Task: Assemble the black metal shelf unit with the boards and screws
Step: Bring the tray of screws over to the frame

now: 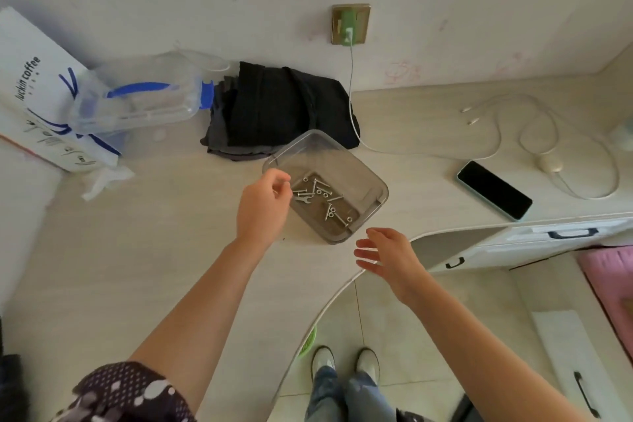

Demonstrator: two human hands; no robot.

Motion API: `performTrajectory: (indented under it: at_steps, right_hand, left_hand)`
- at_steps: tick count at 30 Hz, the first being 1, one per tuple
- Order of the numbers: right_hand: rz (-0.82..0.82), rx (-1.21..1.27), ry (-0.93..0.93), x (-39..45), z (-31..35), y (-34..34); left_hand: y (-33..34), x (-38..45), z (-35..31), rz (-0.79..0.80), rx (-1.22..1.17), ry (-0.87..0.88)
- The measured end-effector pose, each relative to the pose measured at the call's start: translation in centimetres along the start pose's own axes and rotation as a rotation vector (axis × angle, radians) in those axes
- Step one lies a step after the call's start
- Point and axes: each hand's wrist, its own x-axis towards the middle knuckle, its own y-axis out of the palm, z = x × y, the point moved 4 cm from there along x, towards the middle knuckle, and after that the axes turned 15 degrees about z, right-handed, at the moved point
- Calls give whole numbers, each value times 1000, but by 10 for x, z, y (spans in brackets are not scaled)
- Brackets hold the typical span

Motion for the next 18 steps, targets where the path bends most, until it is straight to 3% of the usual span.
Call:
performTrajectory:
  at_steps: [6, 18]
  right_hand:
    - [56, 232, 83, 24, 13, -1]
    - [84, 249, 199, 50, 27, -14]
  left_hand:
    - [-11, 58, -10, -67, 120, 44]
    - [15, 127, 10, 116, 170, -114]
